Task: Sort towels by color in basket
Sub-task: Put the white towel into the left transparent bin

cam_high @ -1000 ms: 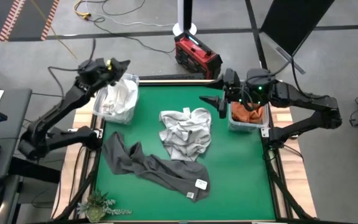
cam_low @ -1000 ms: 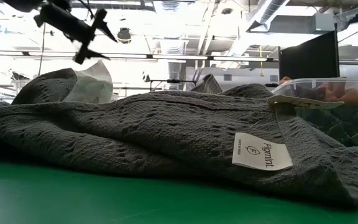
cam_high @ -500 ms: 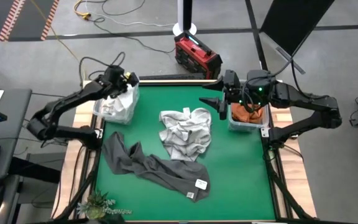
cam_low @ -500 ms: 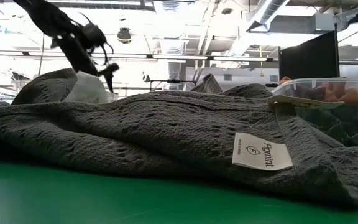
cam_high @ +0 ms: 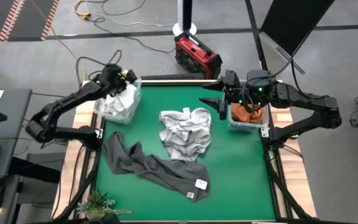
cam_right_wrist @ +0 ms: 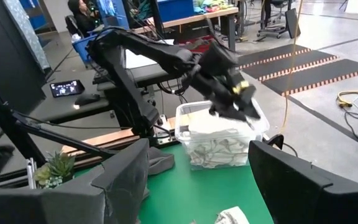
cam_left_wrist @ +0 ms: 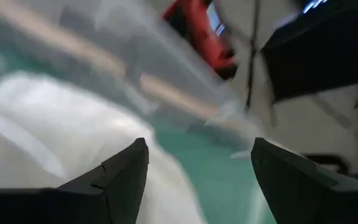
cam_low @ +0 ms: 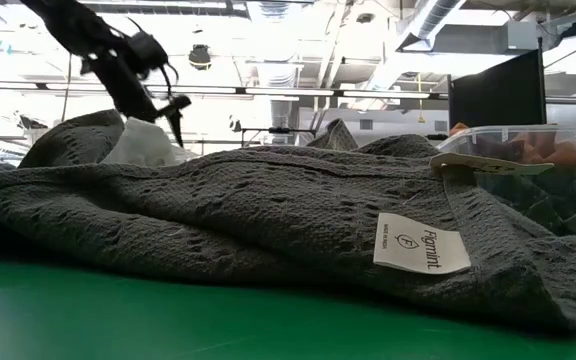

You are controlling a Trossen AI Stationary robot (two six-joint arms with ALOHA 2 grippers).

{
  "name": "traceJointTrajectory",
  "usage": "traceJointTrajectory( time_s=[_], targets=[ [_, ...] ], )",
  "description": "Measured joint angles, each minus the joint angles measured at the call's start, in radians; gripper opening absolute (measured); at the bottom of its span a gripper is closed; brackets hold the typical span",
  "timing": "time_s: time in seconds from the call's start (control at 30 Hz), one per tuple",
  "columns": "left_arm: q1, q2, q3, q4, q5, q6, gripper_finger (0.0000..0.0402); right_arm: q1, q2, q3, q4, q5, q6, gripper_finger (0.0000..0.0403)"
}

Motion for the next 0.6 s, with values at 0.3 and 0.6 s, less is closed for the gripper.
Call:
traceJointTrajectory(
  time_s=[0.3,0.6],
  targets=[
    [-0.019,-0.250,0.001,0.027,0.066,0.062,0.0271,-0.010,0.000,0.000,0.000,-0.001,-0.019,0.0303],
    [-0.190,-0.319,-0.046,0.008,0.107,-0.241,0.0271,-0.016,0.000,0.000,0.000,0.000,-0.027,0.0303]
  ],
)
